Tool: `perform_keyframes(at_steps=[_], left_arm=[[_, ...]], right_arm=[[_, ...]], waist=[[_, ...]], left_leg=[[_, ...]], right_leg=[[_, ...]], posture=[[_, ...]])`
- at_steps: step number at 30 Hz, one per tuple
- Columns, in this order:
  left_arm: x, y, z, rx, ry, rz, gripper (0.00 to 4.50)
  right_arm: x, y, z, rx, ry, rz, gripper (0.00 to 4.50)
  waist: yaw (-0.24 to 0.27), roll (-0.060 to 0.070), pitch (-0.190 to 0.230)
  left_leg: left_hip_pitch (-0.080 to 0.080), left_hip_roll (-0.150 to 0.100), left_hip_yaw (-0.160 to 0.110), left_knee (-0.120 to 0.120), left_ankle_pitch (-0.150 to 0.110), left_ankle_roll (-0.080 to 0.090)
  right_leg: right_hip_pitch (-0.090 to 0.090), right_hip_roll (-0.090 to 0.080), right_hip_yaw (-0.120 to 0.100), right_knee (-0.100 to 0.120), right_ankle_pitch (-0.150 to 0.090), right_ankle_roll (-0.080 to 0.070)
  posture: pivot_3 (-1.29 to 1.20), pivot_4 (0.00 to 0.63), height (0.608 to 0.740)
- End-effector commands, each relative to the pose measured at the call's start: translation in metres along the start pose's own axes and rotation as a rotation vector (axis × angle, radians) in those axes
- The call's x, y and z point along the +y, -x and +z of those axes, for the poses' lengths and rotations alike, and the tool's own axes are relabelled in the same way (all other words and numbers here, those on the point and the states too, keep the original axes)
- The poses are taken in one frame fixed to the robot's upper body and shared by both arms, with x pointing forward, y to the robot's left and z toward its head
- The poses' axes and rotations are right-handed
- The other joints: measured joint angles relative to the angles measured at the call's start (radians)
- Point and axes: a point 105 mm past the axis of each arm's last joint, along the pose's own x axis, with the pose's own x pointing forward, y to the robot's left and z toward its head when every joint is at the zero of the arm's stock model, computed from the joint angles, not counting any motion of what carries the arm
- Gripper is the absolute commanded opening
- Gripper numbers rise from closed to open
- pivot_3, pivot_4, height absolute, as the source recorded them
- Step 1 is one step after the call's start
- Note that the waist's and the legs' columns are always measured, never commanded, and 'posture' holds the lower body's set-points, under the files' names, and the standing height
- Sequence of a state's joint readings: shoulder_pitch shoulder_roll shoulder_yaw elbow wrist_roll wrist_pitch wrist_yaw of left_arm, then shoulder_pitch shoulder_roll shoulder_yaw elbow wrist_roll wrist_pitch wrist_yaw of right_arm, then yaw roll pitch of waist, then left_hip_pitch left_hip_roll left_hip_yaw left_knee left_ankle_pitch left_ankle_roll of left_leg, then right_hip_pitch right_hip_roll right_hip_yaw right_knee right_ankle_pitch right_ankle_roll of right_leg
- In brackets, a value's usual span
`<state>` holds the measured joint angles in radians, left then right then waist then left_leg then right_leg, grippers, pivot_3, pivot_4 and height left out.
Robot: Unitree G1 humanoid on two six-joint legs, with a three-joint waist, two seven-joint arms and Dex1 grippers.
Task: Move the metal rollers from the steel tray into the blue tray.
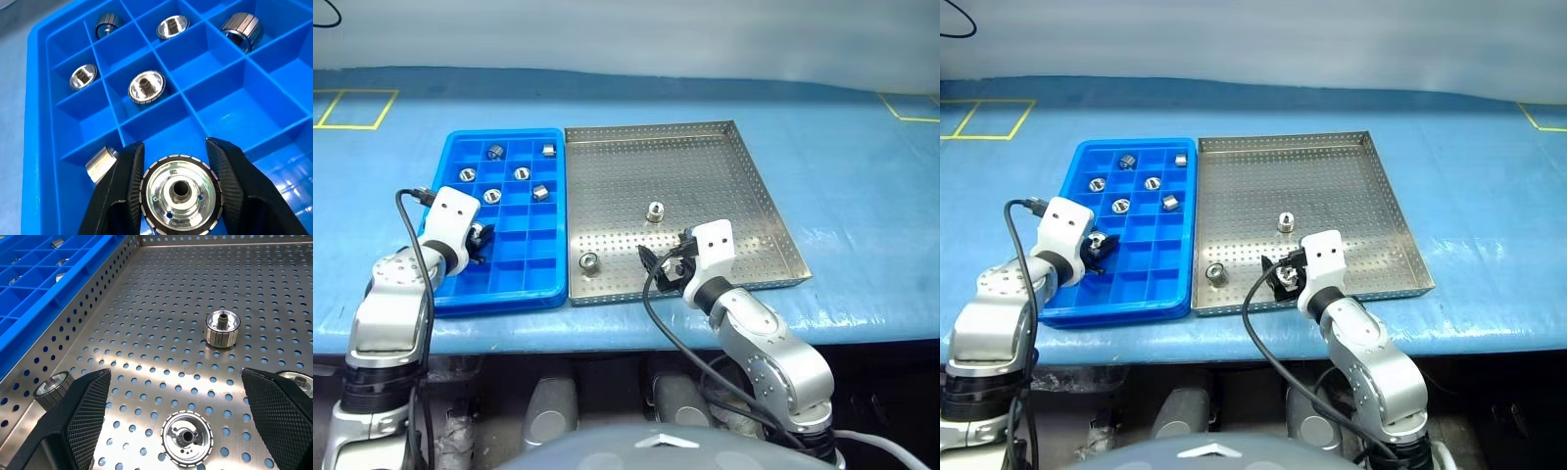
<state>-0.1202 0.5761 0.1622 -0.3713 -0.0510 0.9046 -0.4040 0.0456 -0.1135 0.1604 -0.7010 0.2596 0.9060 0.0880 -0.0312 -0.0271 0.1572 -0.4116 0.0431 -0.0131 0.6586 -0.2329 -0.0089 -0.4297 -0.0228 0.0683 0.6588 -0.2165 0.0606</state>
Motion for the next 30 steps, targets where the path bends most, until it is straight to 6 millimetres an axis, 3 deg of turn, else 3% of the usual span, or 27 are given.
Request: perform_keyframes(at_steps=[1, 7, 21, 22, 28, 30], left_arm=[[-0.002, 0.004, 0.004, -0.03, 0.004, 0.009, 1.73], [-0.014, 0.002, -0.003, 0.001, 0.014, -0.038, 1.73], [-0.009, 0.023, 0.008, -0.007, 0.02, -0.014, 1.73], [-0.009, 0.022, 0.01, -0.01, 0.022, -0.013, 2.46], [-0.008, 0.02, 0.021, -0.046, 0.013, -0.001, 4.34], [-0.008, 0.019, 0.029, -0.078, 0.014, 0.0, 4.43]], right_arm=[[0.002, 0.001, 0.006, -0.023, 0.002, 0.013, 4.5], [0.001, 0.002, 0.006, -0.025, 0.006, 0.006, 4.5], [0.0, 0.003, 0.004, -0.018, 0.003, 0.001, 4.5], [0.001, 0.003, 0.004, -0.019, 0.002, 0.004, 4.5], [0.0, 0.002, 0.004, -0.019, 0.003, 0.0, 4.5], [0.0, 0.002, 0.004, -0.02, 0.001, -0.003, 4.5]], waist=[[0.002, 0.0, 0.0], [0.003, 0.0, 0.0], [-0.005, 0.0, 0.0], [-0.005, 0.0, 0.0], [-0.004, 0.0, 0.0], [-0.004, 0.0, 0.0]], left_leg=[[0.0, 0.0, 0.0, 0.0, 0.0, 0.0], [0.001, 0.0, 0.0, 0.0, 0.0, 0.0], [0.0, 0.0, 0.0, 0.0, 0.0, 0.0], [0.0, 0.0, 0.0, 0.0, 0.0, 0.0], [0.0, 0.0, 0.0, -0.001, 0.0, 0.0], [0.0, 0.0, 0.0, -0.001, 0.0, 0.0]], right_leg=[[0.0, 0.0, 0.0, 0.0, 0.0, 0.0], [0.0, 0.0, 0.0, 0.0, 0.0, 0.0], [0.0, 0.0, 0.0, 0.0, 0.0, 0.0], [0.0, 0.0, 0.0, 0.0, 0.0, 0.0], [0.0, 0.0, -0.001, -0.001, 0.0, 0.0], [0.0, 0.0, 0.0, -0.001, 0.0, 0.0]], posture=[[0.04, 0.15, 0.74], [0.04, 0.15, 0.74], [0.02, 0.15, 0.74], [0.04, 0.15, 0.74], [0.03, 0.15, 0.74], [0.02, 0.15, 0.74]])
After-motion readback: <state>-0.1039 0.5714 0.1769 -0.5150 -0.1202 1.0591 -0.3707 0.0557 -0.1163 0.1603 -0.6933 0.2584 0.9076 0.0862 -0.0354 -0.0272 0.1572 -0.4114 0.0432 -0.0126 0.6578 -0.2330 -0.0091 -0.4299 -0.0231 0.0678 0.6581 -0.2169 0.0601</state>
